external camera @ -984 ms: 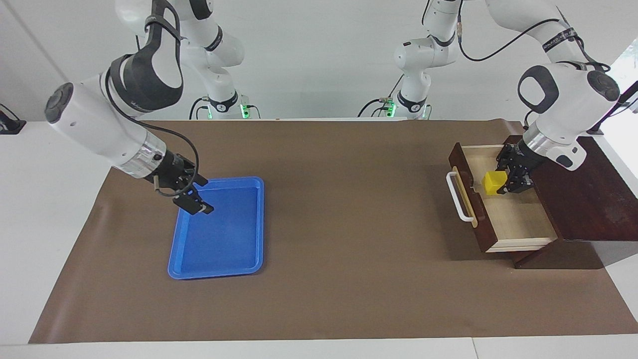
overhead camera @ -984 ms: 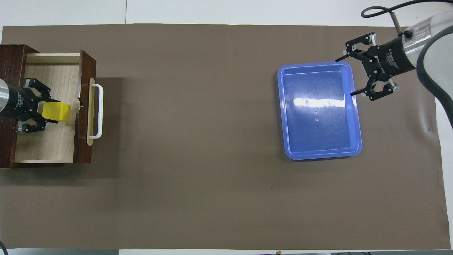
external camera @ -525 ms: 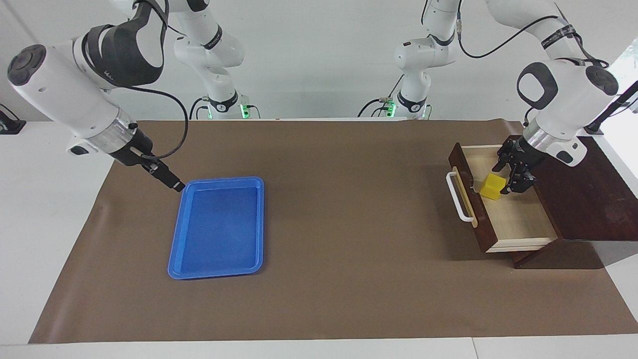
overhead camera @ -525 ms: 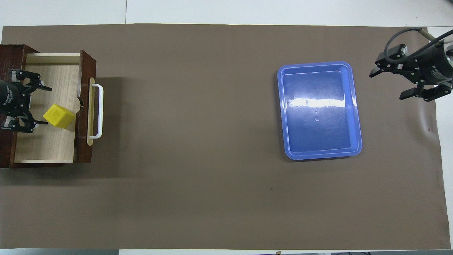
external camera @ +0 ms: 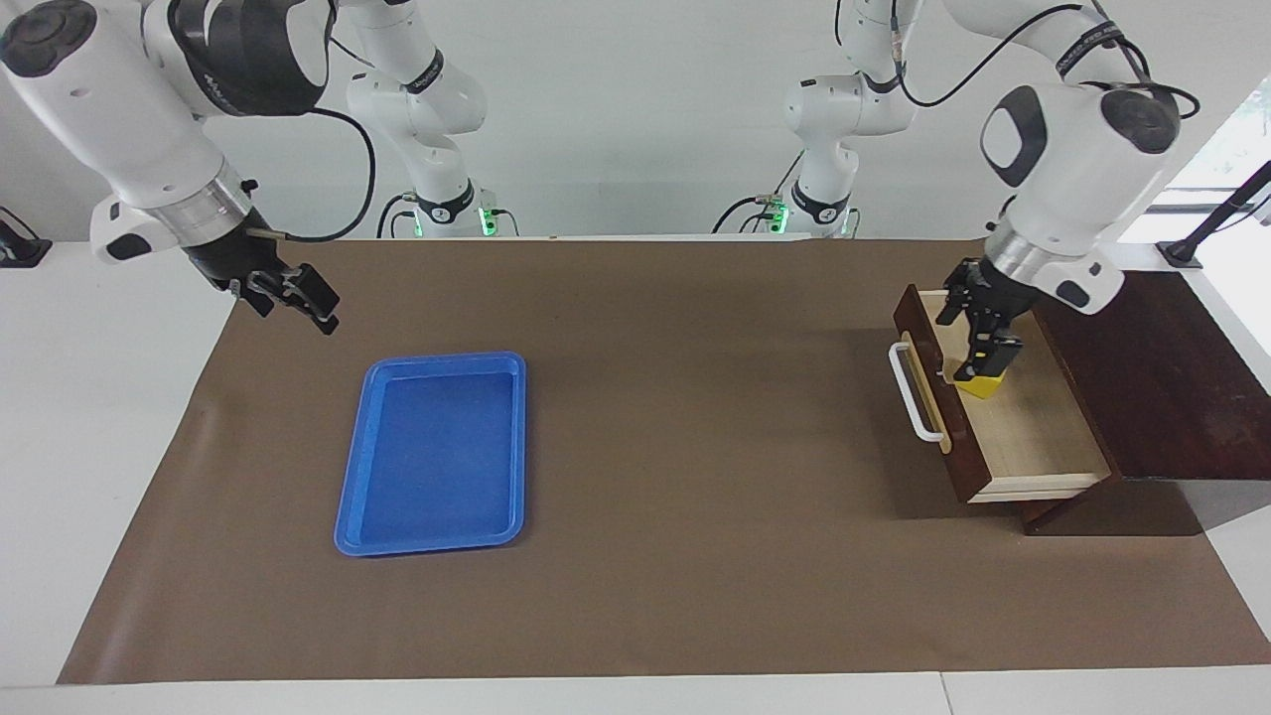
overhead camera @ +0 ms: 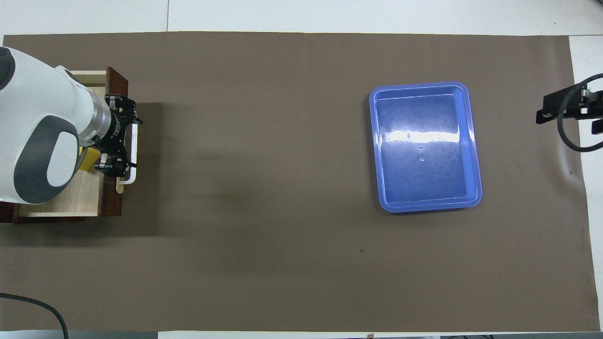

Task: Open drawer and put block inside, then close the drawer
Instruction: 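Push the drawer shut with the left gripper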

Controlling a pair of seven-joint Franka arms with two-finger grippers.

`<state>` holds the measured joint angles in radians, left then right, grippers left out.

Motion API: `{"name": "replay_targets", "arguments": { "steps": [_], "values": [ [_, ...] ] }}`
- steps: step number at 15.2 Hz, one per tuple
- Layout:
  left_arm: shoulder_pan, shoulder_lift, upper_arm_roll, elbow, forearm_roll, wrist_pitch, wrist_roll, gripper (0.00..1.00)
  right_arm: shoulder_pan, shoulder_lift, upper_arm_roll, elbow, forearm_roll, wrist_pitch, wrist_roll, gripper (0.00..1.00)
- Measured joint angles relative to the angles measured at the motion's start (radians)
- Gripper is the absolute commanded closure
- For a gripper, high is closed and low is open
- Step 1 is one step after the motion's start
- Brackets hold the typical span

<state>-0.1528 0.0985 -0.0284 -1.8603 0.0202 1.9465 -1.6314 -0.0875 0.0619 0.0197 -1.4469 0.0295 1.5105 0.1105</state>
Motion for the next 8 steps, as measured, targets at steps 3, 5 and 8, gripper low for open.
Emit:
{"name": "replay_targets", "arguments": {
  "steps": [3, 5, 8],
  "values": [
    [0.055, -0.003, 0.015, -0.031, 0.010, 0.029, 0.008, 0.00, -0.014, -0.069, 0.002, -0.060, 0.000, -0.014, -0.039, 0.00],
    [0.090, -0.008, 0.014, -0.032, 0.050, 0.035, 0.013, 0.00, -0.017, -0.109, 0.012, -0.120, 0.000, -0.013, -0.044, 0.00],
    [0.172, -0.009, 0.015, -0.032, 0.067, 0.064, 0.080, 0.00, -0.036, -0.128, 0.031, -0.177, 0.000, 0.035, -0.073, 0.00]
  ]
}}
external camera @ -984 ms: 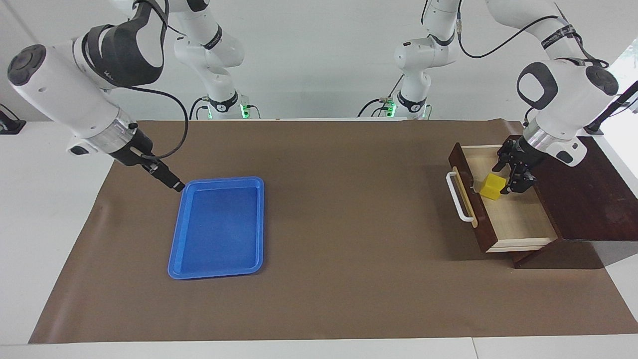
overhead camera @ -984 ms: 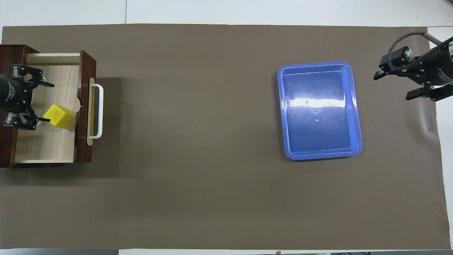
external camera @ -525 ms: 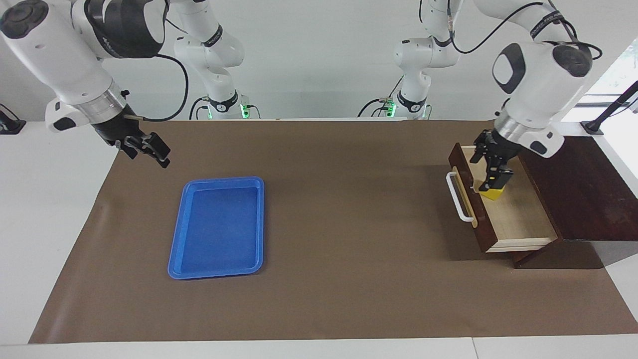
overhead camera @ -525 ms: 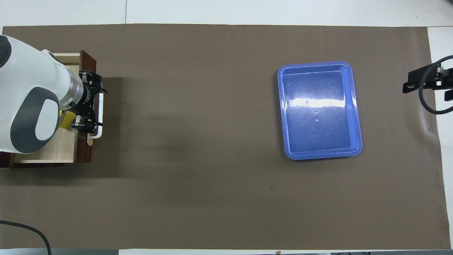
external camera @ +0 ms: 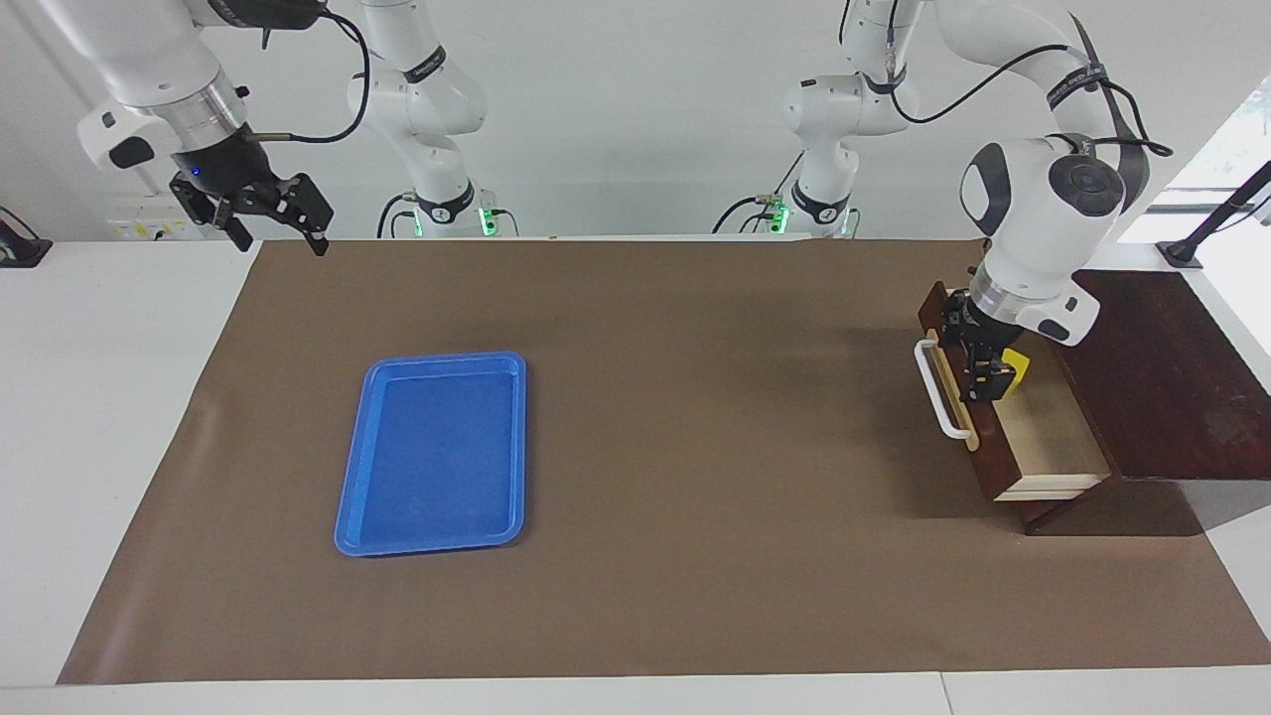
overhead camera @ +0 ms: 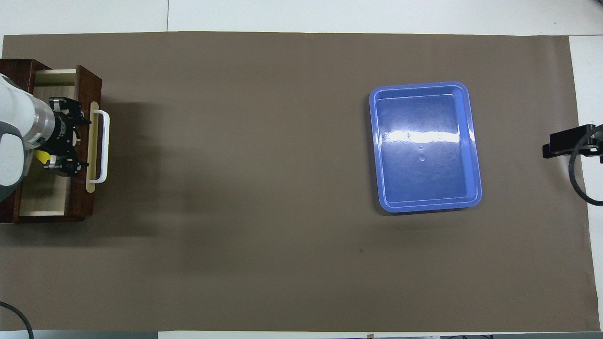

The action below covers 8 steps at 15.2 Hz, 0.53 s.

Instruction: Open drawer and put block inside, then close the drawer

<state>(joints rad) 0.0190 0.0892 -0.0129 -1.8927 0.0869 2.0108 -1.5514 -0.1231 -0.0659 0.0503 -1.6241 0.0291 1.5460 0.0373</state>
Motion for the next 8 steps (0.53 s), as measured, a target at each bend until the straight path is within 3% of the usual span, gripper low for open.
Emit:
{"name": "replay_targets", "arguments": {
  "steps": [4, 8],
  "values": [
    [0.097, 0.000, 0.003, 0.000, 0.003, 0.021, 0.122, 0.00, -0.025, 0.030, 0.003, -0.017, 0.000, 0.046, -0.014, 0.00],
    [0.117, -0.001, -0.001, 0.003, 0.004, 0.025, 0.256, 0.00, -0.026, 0.049, 0.006, -0.013, 0.000, 0.007, -0.015, 0.00]
  ]
}}
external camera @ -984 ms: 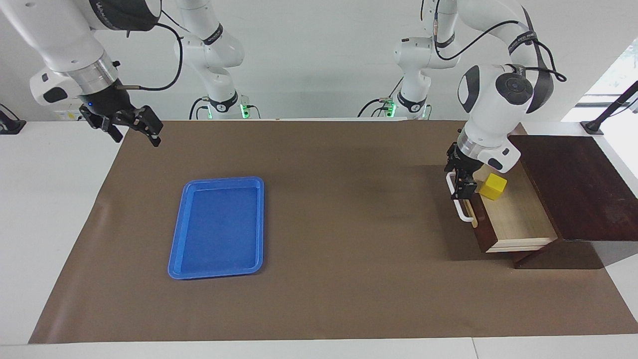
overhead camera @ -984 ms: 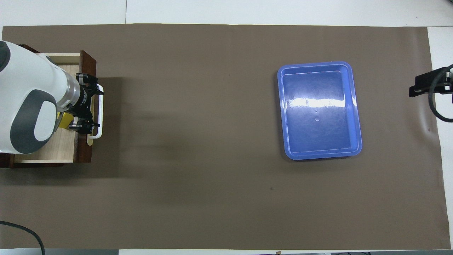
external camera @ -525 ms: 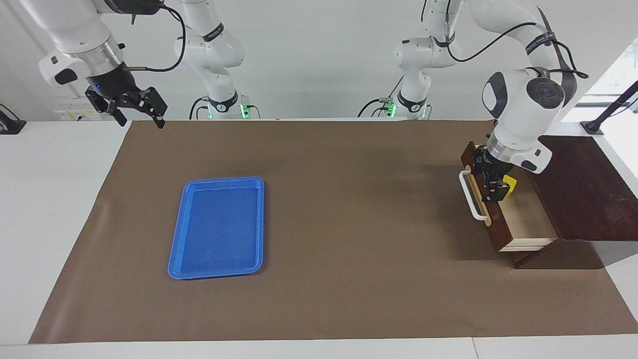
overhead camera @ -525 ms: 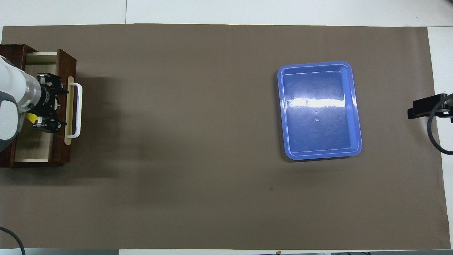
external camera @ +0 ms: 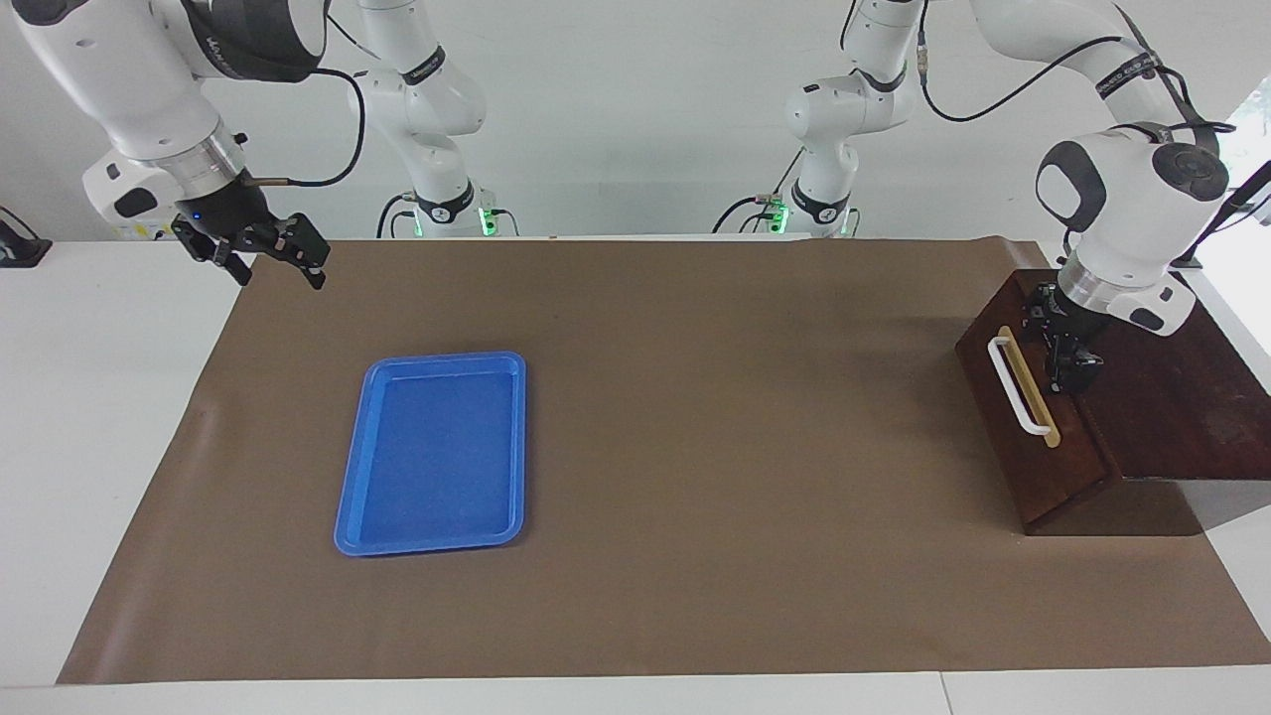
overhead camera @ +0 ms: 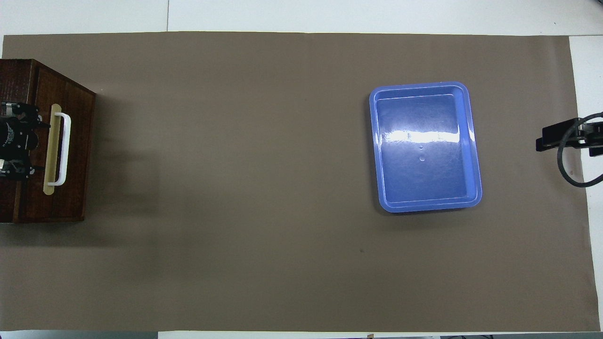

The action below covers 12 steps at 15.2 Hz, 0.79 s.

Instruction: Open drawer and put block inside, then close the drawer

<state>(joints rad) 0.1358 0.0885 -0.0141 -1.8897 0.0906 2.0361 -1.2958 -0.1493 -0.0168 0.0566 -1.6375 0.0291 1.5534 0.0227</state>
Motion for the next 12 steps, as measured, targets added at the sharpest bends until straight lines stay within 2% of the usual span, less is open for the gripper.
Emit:
{"name": "replay_targets", "arguments": {
  "steps": [5, 9, 12],
  "values": [
    [-0.068, -0.022, -0.020, 0.061, 0.001, -0.059, 0.118, 0.00, -0.004, -0.002, 0.045, 0.014, -0.045, -0.044, -0.032, 0.00],
    [-0.084, -0.035, -0.019, 0.197, 0.001, -0.255, 0.491, 0.00, -0.007, -0.002, 0.054, 0.018, -0.061, -0.044, -0.076, 0.00],
    [-0.083, -0.035, -0.015, 0.259, -0.005, -0.373, 0.818, 0.00, -0.010, -0.002, 0.054, 0.018, -0.061, -0.044, -0.076, 0.00]
  ]
}}
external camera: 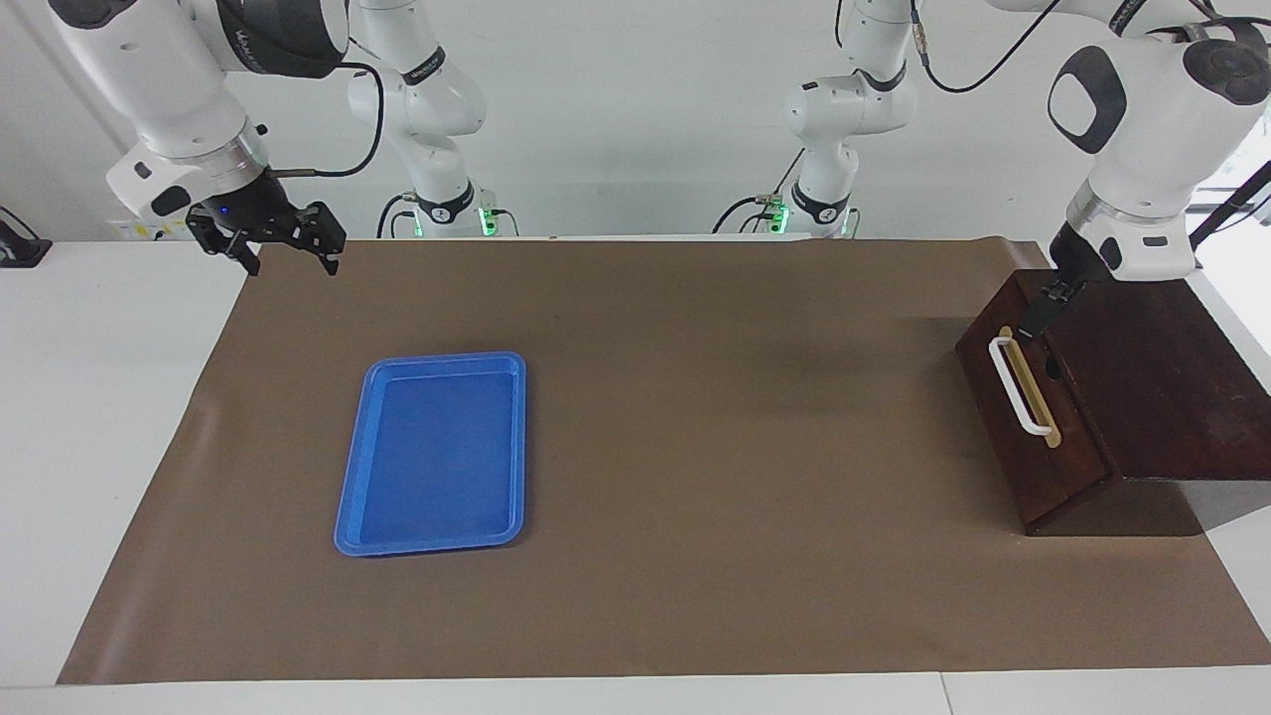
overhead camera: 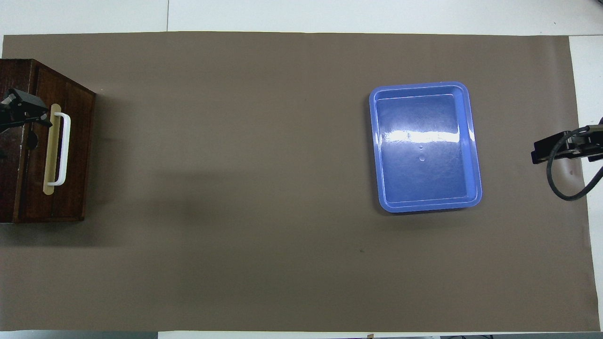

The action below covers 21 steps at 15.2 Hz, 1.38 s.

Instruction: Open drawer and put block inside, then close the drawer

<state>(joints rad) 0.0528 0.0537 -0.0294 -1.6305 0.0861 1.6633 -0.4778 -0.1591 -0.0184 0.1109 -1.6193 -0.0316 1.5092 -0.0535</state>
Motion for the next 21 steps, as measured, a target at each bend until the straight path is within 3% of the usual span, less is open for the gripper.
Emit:
{"name": "replay_targets", "arguments": {
  "steps": [3, 8, 21],
  "values": [
    [0.000, -0.002, -0.001, 0.036, -0.050, -0.114, 0.215, 0.00, -0.001, 0.000, 0.000, 0.001, 0.000, 0.000, 0.000, 0.00],
    [-0.012, -0.050, -0.006, 0.042, -0.067, -0.205, 0.366, 0.00, -0.002, 0.000, 0.000, 0.002, 0.007, 0.000, 0.005, 0.00],
    [-0.005, -0.068, -0.037, 0.041, -0.086, -0.216, 0.463, 0.00, -0.002, 0.000, 0.000, 0.006, 0.007, 0.000, 0.007, 0.00]
  ]
}}
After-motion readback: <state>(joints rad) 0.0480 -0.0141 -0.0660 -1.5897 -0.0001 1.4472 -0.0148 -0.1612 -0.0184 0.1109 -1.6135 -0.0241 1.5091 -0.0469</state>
